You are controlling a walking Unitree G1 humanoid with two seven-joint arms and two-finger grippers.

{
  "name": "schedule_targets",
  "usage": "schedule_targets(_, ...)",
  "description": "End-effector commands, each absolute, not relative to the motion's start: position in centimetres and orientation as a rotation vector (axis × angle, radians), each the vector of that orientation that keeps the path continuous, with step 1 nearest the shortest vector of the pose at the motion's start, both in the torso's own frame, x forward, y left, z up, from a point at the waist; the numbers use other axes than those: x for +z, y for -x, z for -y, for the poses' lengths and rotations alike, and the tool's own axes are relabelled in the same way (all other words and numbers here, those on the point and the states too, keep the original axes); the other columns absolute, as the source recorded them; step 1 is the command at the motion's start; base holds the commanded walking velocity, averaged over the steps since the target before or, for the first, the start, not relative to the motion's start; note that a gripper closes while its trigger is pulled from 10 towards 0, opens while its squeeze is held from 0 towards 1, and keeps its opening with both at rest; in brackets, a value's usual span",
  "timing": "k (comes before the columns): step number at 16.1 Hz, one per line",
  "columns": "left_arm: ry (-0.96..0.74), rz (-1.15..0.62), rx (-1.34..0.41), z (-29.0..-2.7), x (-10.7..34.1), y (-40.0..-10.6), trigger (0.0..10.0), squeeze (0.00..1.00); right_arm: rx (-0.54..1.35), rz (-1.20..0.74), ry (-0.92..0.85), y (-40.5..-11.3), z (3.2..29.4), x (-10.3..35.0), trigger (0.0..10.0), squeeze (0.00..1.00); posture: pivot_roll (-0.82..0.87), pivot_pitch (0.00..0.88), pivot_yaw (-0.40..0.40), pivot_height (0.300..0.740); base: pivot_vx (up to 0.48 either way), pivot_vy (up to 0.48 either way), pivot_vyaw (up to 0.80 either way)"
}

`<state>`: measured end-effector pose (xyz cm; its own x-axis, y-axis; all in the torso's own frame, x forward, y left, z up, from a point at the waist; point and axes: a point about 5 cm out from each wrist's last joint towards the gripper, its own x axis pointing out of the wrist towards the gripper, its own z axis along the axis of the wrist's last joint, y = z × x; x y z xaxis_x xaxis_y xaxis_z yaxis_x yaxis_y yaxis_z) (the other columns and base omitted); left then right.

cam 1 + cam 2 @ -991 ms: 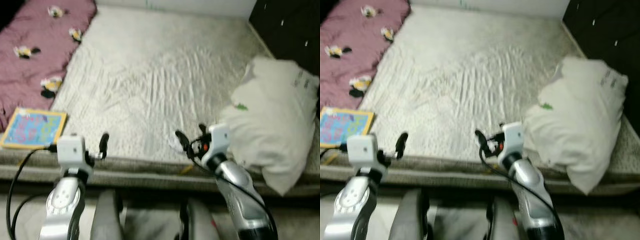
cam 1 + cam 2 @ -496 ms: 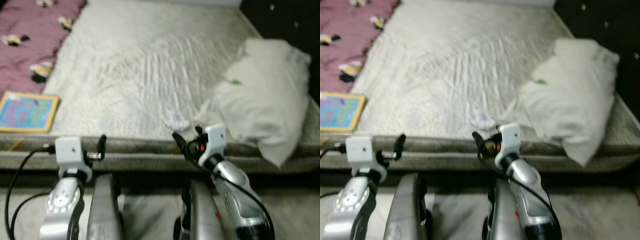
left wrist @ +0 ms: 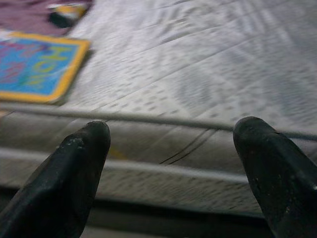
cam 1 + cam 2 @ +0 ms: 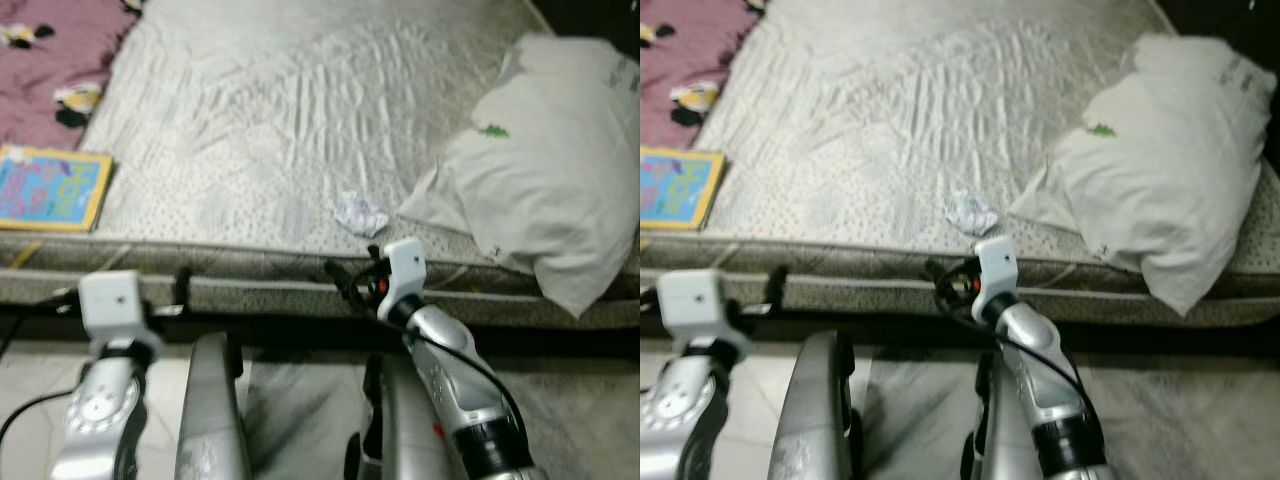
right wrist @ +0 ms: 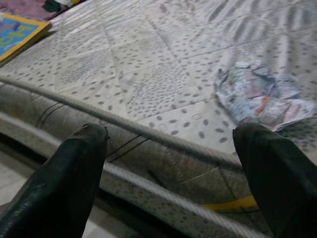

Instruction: Clean up the room

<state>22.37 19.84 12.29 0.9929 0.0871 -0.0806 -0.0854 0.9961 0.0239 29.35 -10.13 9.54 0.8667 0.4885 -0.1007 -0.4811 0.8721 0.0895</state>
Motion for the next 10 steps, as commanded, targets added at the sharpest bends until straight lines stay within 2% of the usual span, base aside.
schedule_targets(1, -0.013, -0.089, 0.067, -19.6, 12.4, -22.3, 10.0, 0.0, 0.51, -0.136, -0.056, -29.2, 10.3, 9.0, 10.0, 0.0, 0.1, 0.157, -0.045, 0.537, 0.0, 0.0, 0.0)
schedule_targets(4, -0.024, -0.091, 0.053, -19.8, 12.5, -22.8, 10.0, 0.0, 0.503, -0.146, -0.069, -29.7, 10.0, 8.5, 10.0, 0.0, 0.09, 0.127, -0.005, 0.537, 0.0, 0.0, 0.0)
schedule_targets(6, -0.034, -0.082, 0.046, -20.0, 12.8, -23.3, 10.0, 0.0, 0.507, -0.174, -0.075, -30.1, 9.6, 8.0, 10.0, 0.0, 0.07, 0.121, -0.008, 0.537, 0.0, 0.0, 0.0)
schedule_targets(10, -0.022, -0.078, 0.038, -19.7, 12.7, -23.1, 10.0, 0.0, 0.508, -0.167, -0.083, -30.7, 9.5, 7.9, 10.0, 0.0, 0.09, 0.122, -0.018, 0.537, 0.273, 0.0, 0.0)
